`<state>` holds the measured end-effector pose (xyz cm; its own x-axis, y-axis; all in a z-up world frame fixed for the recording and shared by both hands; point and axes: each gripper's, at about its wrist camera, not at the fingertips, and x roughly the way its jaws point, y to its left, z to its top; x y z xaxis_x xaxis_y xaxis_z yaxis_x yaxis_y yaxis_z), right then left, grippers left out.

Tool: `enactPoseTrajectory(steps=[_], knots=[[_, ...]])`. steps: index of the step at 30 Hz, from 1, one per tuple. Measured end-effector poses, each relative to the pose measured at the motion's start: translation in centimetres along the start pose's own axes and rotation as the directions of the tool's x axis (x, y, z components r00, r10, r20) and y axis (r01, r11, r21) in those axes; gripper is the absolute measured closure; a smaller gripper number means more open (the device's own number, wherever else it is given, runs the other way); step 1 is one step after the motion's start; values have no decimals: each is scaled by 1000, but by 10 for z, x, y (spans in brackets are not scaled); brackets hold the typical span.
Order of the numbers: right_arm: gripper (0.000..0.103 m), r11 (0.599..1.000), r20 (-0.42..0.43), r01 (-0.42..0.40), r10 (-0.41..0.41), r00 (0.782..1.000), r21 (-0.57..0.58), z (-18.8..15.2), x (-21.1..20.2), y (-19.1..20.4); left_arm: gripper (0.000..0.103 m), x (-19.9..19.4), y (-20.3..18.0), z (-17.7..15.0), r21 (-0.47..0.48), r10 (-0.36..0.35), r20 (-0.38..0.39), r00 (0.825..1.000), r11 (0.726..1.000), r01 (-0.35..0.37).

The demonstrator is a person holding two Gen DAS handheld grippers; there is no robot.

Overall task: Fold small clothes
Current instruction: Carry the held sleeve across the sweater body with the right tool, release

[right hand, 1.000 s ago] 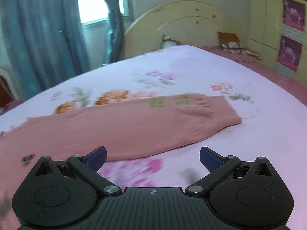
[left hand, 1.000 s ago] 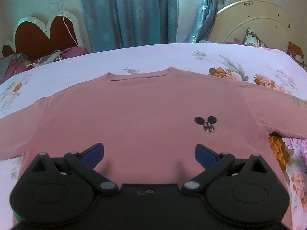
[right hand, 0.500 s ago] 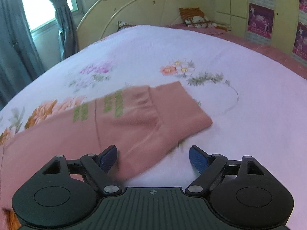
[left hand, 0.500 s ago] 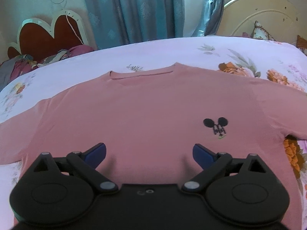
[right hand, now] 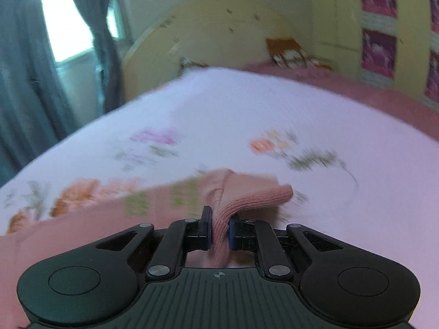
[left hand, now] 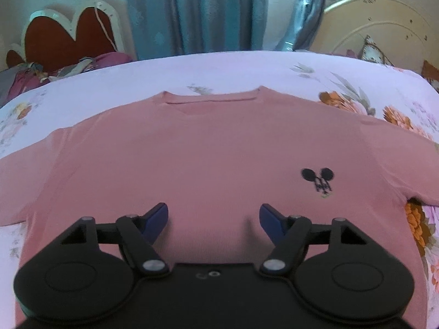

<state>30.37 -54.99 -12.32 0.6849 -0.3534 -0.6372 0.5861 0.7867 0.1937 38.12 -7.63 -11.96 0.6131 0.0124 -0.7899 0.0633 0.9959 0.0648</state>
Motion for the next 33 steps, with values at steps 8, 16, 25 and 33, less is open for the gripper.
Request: enactPoseTrajectory(steps=[8, 16, 25, 33], knots=[[93, 946, 60, -257, 273, 960, -198, -10, -59, 140, 31, -12, 42, -6, -30, 27, 34, 999, 999, -26], [93, 787, -129, -538, 525, 841, -301, -90, -97, 293, 30, -19, 94, -12, -61, 76, 48, 996, 996, -73], [41, 706, -374, -632, 519, 768, -318, -165, -91, 358, 26, -13, 111, -13, -61, 14, 43, 999, 998, -12], [30, 782, -236, -514, 457, 857, -353, -138, -112, 299, 18, 11, 54, -3, 31, -208, 5, 978, 978, 208]])
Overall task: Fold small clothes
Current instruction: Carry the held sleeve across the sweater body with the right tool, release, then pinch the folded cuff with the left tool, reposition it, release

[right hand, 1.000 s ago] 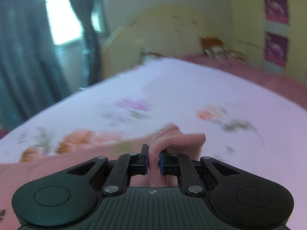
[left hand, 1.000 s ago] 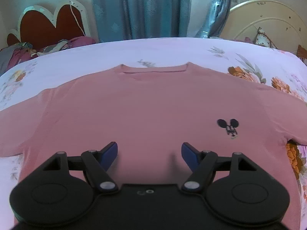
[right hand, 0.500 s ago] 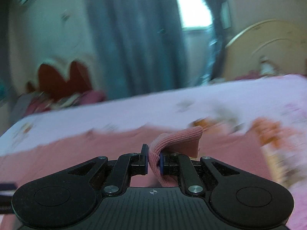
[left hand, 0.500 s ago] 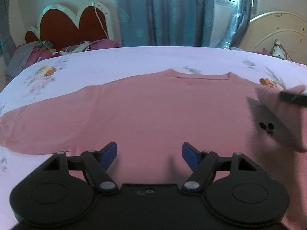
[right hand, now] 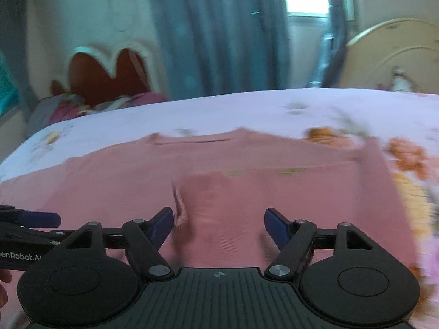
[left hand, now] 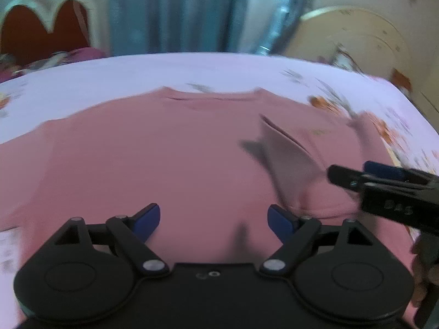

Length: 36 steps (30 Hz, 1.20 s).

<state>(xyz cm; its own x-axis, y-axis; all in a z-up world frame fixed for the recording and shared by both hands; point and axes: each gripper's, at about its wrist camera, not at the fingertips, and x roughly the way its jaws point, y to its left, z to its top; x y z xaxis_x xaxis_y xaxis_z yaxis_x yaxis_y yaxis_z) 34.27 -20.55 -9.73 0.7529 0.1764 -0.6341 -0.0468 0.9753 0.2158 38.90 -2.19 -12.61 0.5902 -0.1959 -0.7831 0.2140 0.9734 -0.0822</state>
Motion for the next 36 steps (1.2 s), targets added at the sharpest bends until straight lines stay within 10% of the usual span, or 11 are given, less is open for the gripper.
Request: enactPoseTrajectory(steps=[10, 18, 32, 33, 35, 36], knots=[[30, 973, -50, 182, -176, 983, 140, -30, -47, -90, 26, 60, -34, -2, -34, -65, -72, 995, 997, 63], [30, 961, -70, 223, -214, 974, 165, -45, -46, -114, 96, 68, -22, 2, -154, -146, 77, 986, 976, 157], [31, 964, -62, 226, -219, 974, 137, -31, -2, -107, 96, 9, 10, 73, -139, -153, 325, 933, 969, 207], [33, 964, -54, 224, -218, 974, 142, -28, 1, -106, 96, 9, 16, 71, -145, -139, 326, 935, 970, 195], [80, 965, -67, 220, -212, 975, 144, -22, 11, -106, 96, 12, 27, 64, -159, -100, 317, 943, 975, 157], [85, 963, -71, 217, -208, 976, 160, -21, 13, -109, 96, 14, 33, 58, -165, -83, 306, 948, 976, 139]])
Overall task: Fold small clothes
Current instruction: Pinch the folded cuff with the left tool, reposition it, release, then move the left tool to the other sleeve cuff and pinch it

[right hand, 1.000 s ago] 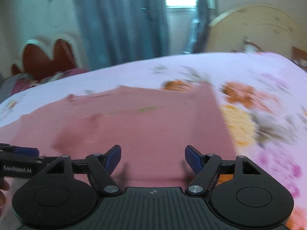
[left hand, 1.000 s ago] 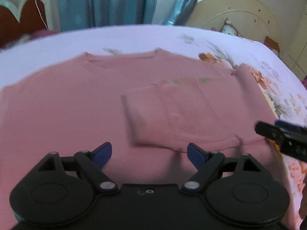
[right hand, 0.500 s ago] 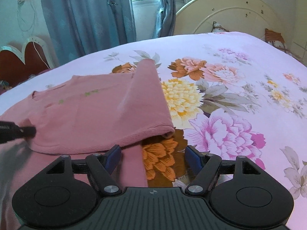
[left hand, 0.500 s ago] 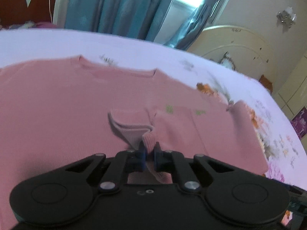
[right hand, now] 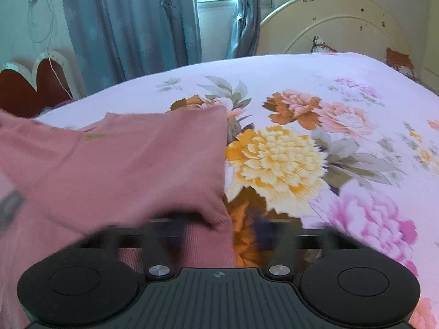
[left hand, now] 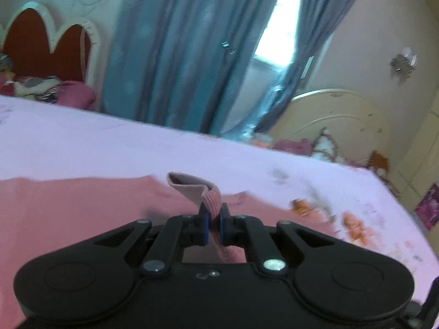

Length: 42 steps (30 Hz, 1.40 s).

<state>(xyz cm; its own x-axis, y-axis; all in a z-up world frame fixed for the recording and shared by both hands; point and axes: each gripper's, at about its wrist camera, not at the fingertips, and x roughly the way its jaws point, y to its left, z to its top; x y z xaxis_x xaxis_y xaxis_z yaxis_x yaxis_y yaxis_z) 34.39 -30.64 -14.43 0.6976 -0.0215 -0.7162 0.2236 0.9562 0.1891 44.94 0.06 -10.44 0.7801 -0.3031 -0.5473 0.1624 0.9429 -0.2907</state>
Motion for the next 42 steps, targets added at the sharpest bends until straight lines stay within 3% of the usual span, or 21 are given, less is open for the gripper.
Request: enactPoseTrajectory(steps=[3, 10, 13, 14, 15, 16, 17, 19, 22, 26, 27, 28, 29, 32, 36, 40, 41, 42], knots=[[94, 1000, 6, 5, -5, 1000, 21, 0, -2, -6, 96, 5, 18, -18, 17, 73, -30, 997, 997, -72], [95, 999, 2, 29, -29, 1000, 41, -10, -11, -13, 96, 29, 40, -58, 34, 124, -172, 977, 992, -120], [94, 1000, -21, 13, -12, 1000, 20, -12, -20, -15, 80, 23, 44, -54, 64, 153, -177, 972, 988, -144], [84, 1000, -24, 12, -12, 1000, 12, -13, -25, -15, 73, 20, 46, -51, 64, 169, -176, 970, 985, -160], [73, 1000, -17, 25, -25, 1000, 2, -14, -32, -16, 58, 16, 48, -49, 58, 184, -171, 968, 983, -177], [41, 999, 4, 38, -38, 999, -9, -15, -39, -17, 49, 12, 48, -47, 46, 195, -158, 968, 981, -190], [24, 998, 48, 54, -53, 997, -23, -16, -49, -18, 35, 3, 50, -44, 25, 194, -123, 973, 981, -192], [24, 996, 93, 73, -67, 993, -60, -12, -58, -18, 30, -6, 48, -39, 26, 184, -80, 980, 983, -183], [24, 998, 84, 47, -42, 996, -52, 3, -50, -21, 30, 8, 34, -31, 67, 137, -104, 985, 989, -130], [25, 1000, 67, 2, -2, 998, -6, 29, -21, -20, 33, 27, 25, -28, 33, 140, -109, 984, 990, -137], [30, 1000, 59, -4, 4, 998, 0, 35, -13, -19, 33, 30, 22, -26, 16, 133, -103, 986, 991, -132], [44, 1000, 45, -17, 17, 999, 0, 41, -3, -18, 33, 31, 21, -25, 12, 122, -96, 988, 993, -121], [51, 1000, 28, -28, 28, 999, 2, 48, 8, -15, 34, 32, 19, -23, 17, 113, -90, 989, 994, -112], [51, 999, -14, -43, 43, 999, -10, 63, 40, -10, 36, 46, 13, -25, 34, 104, -111, 988, 994, -101], [51, 998, -45, -60, 61, 997, 10, 78, 74, -9, 37, 59, 28, -37, -29, 102, -177, 979, 994, -109], [52, 997, -20, -69, 69, 997, 23, 92, 91, -11, 37, 61, 25, -46, 81, 147, -165, 975, 987, -135], [58, 997, -17, -73, 73, 997, 25, 95, 96, -11, 37, 62, 21, -47, 108, 162, -164, 973, 983, -145], [71, 997, -18, -77, 78, 997, 23, 98, 101, -10, 36, 62, 19, -48, 124, 175, -162, 971, 980, -156]])
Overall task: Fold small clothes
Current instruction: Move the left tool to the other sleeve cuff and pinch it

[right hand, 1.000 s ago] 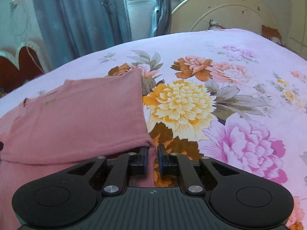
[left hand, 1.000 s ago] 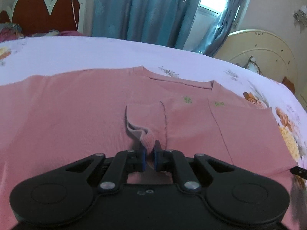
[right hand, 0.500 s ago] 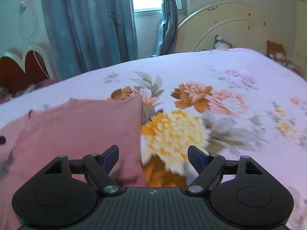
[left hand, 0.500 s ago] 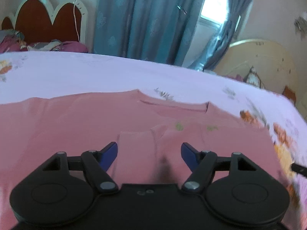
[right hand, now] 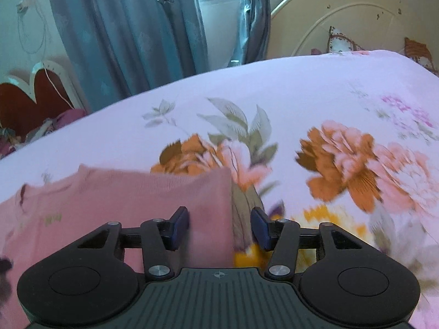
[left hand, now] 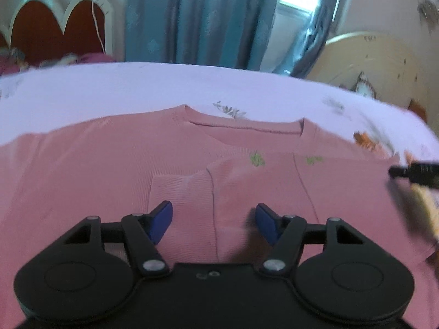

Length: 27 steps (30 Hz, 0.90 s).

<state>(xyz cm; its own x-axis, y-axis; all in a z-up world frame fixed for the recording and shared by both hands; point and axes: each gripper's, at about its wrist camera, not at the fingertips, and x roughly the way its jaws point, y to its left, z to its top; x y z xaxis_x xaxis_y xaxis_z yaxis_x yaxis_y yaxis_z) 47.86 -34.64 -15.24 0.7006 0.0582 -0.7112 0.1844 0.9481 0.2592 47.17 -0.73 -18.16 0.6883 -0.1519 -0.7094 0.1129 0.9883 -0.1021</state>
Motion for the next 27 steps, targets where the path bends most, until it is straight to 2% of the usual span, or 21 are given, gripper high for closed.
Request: enactPoseTrajectory(steps=[1, 4, 6, 8, 12, 13, 15, 16, 17, 21, 25, 27], knots=[[90, 1000, -4, -13, 13, 1000, 2, 1, 4, 2, 35, 0, -2, 0, 6, 8, 2, 1000, 1000, -8], [95, 998, 28, 21, -19, 999, -61, -1, 4, 9, 33, 0, -7, -3, 28, 27, 11, 1000, 999, -27], [96, 995, 52, 90, -87, 995, -51, -4, 5, 0, 32, -1, -8, -4, 41, 33, 14, 999, 999, -34], [98, 997, 49, 76, -75, 996, -16, -2, 5, -11, 32, -1, -7, -4, 42, 32, 15, 999, 999, -32], [97, 990, 51, 101, -96, 994, -99, -2, -4, 8, 32, -2, -8, -2, 52, 57, 12, 998, 997, -57], [95, 991, 63, 93, -87, 994, -93, -4, -11, 10, 32, -4, -9, -2, 56, 68, 10, 998, 996, -68], [76, 992, 91, 79, -70, 993, -95, -10, -25, 18, 29, -10, -9, -4, 64, 81, 8, 997, 995, -82], [52, 993, 103, 66, -55, 993, -102, -14, -32, 23, 27, -12, -8, -5, 67, 86, 8, 996, 994, -86], [45, 992, 114, 53, -40, 993, -118, -19, -37, 29, 26, -14, -7, -7, 68, 88, 6, 996, 994, -88], [46, 980, 77, -10, 26, 997, -200, -47, -52, 57, 23, -13, 3, -15, 35, 80, -26, 996, 996, -79], [46, 963, -2, -12, 11, 1000, -269, -77, -46, 77, 23, -15, 6, -15, 37, 82, -34, 996, 996, -81], [46, 955, 11, 14, -11, 1000, -297, -84, -45, 81, 23, -20, 9, -15, 27, 86, -44, 995, 996, -85]])
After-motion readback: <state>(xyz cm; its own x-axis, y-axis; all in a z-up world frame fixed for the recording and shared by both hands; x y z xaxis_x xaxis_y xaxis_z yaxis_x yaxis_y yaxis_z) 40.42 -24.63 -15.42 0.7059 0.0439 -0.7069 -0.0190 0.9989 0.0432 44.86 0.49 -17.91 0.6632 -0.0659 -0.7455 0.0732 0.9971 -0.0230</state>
